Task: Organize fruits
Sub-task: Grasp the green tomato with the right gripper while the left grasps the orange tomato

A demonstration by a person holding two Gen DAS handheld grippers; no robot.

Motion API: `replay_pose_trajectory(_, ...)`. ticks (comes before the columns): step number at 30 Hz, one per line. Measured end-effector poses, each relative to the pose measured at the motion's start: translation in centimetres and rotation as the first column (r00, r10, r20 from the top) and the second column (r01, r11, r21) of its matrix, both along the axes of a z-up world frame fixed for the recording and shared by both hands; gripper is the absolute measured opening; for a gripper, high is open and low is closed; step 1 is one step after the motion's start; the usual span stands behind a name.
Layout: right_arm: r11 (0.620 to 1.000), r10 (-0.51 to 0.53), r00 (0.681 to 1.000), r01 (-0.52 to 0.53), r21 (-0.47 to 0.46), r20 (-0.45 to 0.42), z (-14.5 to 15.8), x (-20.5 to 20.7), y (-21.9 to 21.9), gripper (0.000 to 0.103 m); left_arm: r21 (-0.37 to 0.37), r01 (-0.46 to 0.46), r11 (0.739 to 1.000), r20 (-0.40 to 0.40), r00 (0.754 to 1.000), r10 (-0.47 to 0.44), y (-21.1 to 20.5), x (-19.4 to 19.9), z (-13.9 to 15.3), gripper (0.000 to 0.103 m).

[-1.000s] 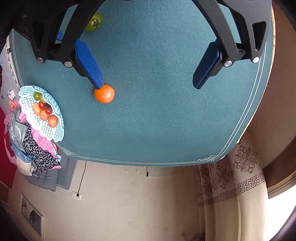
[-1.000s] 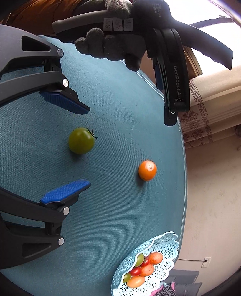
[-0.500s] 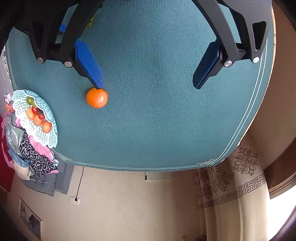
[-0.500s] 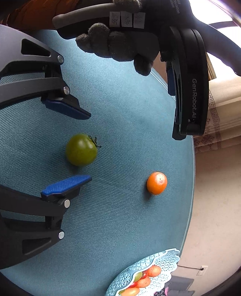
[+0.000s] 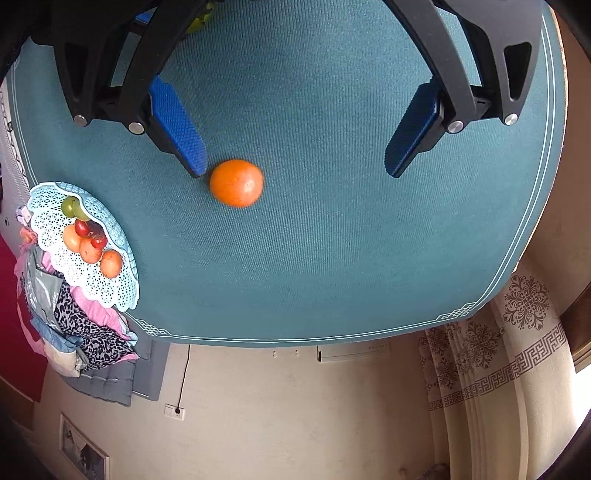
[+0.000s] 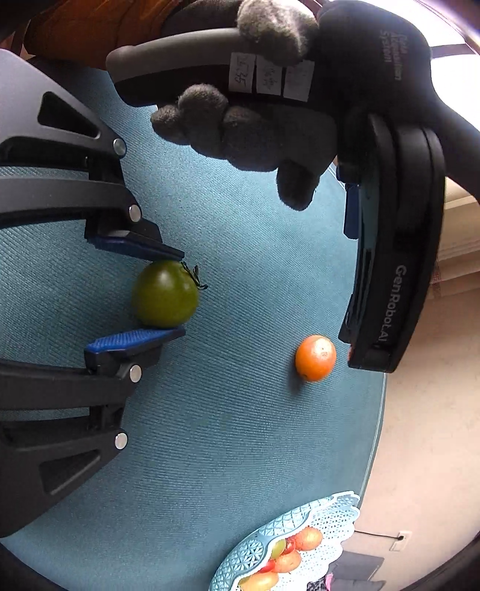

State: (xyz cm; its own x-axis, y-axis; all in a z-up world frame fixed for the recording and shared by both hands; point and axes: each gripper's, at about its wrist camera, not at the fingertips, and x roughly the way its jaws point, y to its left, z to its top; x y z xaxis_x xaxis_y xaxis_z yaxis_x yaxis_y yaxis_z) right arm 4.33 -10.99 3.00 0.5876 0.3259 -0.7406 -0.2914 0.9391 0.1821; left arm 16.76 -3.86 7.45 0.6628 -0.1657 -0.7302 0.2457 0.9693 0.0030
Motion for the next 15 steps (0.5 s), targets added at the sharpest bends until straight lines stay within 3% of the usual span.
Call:
replay_pose_trajectory(8,0.998,-0.062,0.998,0.062,0.026,0.003,0.1,-1.2,-3.1,0.035,0.022,0.048,0.999,-0.020,0.999,-0.047,-2.6,1.4,-1.3,0.097)
replay_pose_trajectory(15,0.997,-0.067,0.998,0.067,0.046,0.001,0.2,-1.8,-3.7,0.035,0.035,0.064,0.997,-0.066,0.996,-0.062,-4.1,2.7,-2.7,0.081)
